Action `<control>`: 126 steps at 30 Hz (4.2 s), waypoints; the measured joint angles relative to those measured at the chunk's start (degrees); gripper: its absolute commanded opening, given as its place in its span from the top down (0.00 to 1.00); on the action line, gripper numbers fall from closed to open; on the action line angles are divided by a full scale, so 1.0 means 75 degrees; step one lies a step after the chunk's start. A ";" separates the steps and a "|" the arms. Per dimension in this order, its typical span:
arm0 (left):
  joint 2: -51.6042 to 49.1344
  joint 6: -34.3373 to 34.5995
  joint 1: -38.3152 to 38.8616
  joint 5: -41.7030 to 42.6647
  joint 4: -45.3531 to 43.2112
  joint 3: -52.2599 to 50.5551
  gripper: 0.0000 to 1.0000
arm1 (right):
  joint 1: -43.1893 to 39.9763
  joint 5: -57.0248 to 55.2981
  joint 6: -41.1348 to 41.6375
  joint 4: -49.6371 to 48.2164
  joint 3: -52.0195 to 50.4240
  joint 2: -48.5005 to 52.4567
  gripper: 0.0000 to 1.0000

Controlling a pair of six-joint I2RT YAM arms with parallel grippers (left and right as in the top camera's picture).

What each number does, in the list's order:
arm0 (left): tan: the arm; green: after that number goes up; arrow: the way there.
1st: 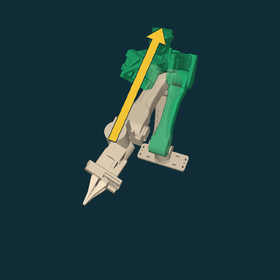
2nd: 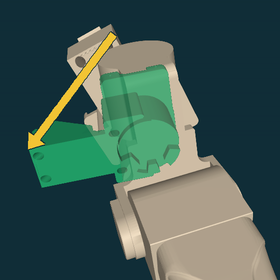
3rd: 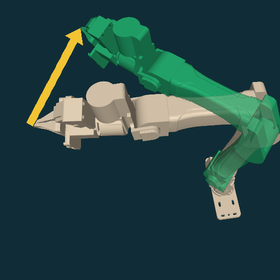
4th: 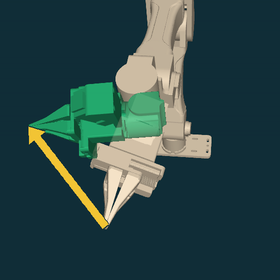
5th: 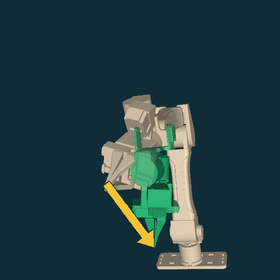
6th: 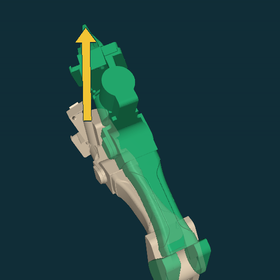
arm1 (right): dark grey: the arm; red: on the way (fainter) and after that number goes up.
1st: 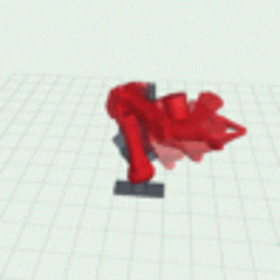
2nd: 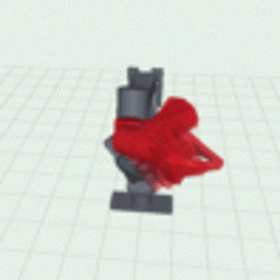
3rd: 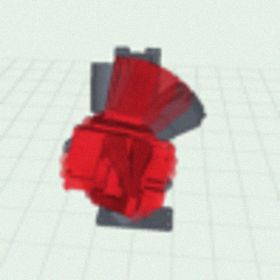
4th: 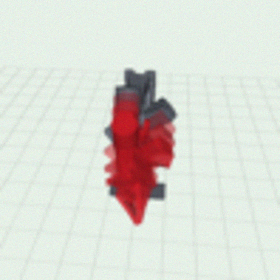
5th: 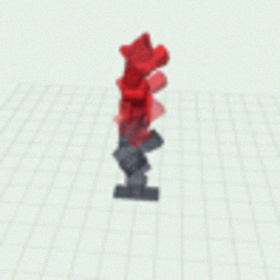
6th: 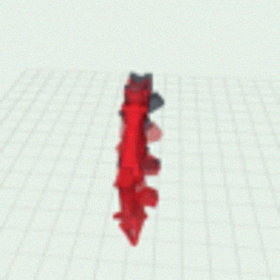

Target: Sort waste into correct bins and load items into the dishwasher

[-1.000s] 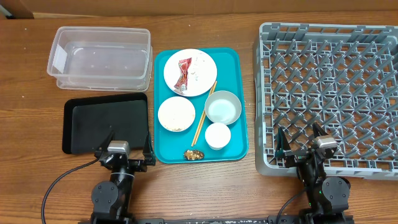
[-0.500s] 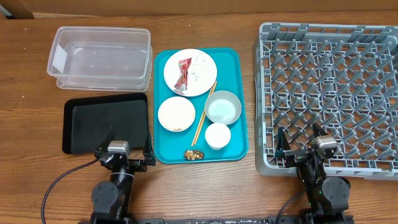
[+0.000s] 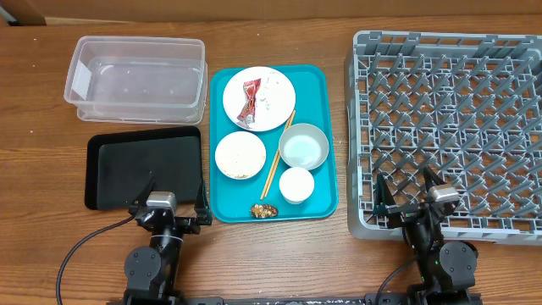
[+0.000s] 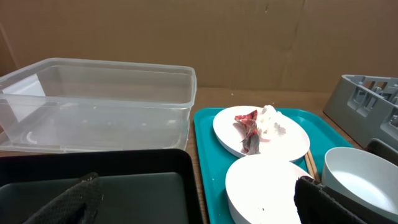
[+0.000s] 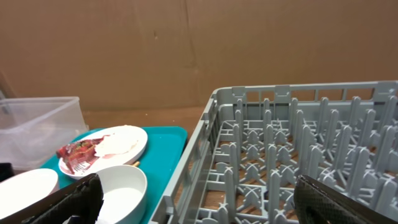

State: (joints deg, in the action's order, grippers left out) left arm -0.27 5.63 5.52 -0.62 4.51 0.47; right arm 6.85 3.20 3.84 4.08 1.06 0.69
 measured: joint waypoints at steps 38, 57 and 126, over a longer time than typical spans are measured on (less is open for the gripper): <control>-0.7898 0.0017 0.0000 0.0431 0.6499 0.7641 0.00 | 0.0000 0.0941 0.0286 0.6196 0.7157 0.7545 0.00; -1.2135 -0.0160 0.0673 0.0662 0.3762 1.0520 0.10 | 0.0000 0.1145 0.0289 0.6204 0.7204 0.7522 0.00; -1.4918 0.0254 -0.0571 -0.0988 0.4677 1.2901 0.36 | 0.0000 0.1145 0.0286 0.6484 0.7204 0.7516 0.00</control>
State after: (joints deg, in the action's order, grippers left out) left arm -112.16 7.53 1.23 -8.03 39.59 97.23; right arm 6.85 11.79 5.98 52.71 55.09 57.06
